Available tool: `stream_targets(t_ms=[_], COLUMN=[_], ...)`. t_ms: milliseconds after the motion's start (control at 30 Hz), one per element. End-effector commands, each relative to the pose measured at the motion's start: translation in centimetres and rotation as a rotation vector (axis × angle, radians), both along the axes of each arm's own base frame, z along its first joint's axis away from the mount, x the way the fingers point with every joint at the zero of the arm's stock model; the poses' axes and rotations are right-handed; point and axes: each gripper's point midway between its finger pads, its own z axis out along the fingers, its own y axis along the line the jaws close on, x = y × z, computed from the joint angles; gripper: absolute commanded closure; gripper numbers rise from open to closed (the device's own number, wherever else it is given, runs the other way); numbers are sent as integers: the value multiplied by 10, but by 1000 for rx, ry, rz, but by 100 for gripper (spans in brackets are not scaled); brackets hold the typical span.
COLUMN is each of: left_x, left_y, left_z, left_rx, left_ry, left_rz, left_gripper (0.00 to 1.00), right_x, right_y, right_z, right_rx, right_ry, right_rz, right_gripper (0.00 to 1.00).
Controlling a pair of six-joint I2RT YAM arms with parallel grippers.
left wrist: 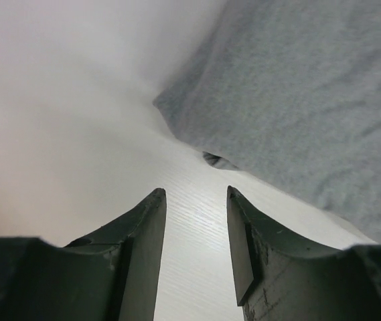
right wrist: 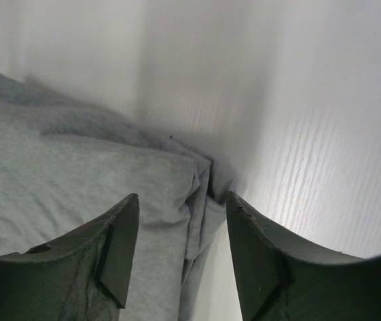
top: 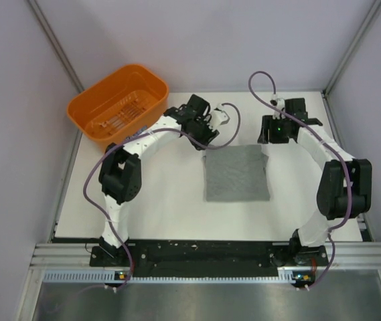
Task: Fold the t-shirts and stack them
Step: Fold the long partially folded tshirt into a neat square, then put the neatly folded tshirt into the corner of the board with the right arm
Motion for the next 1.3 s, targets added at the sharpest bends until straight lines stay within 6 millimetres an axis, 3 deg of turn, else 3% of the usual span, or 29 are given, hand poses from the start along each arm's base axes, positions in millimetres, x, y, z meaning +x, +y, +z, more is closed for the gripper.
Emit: stream_targets(t_ms=[0,133,333,433,500,567,667,767,933,1100,1267], left_x=[-29,-33,-17,-14,-12,-11,-7,-1,4,4,-3], left_y=[-35,-44,-34,-32,-29,-27,-24,-19,-19,-12,3], left_z=[31,0,-52,-63,-67,-69,-65,-56,-21,21,34], left_rx=[-184,-183,-49,-18,-2,5,5,9,-15,-47,-49], left_ry=[-3,85,156,163,161,158,148,123,43,-43,-71], left_rz=[-95,-85,1,13,18,19,28,41,17,-3,-2], left_gripper=[54,53,55,55,55,55,55,55,51,49,48], right_x=[-41,-55,-63,-64,-62,-59,-56,-54,-52,-50,-37], right_y=[10,10,26,37,40,41,34,24,12,-5,-26], right_z=[-12,-41,-77,-88,-92,-93,-90,-91,-91,-90,-85], right_rx=[141,143,247,306,331,342,346,307,220,101,28], right_ry=[127,194,289,324,331,331,323,316,309,301,275], right_rz=[-118,-136,-109,-85,-79,-82,-99,-116,-96,-72,-106], right_gripper=[42,39,37,39,47,67,83,90,100,100,100])
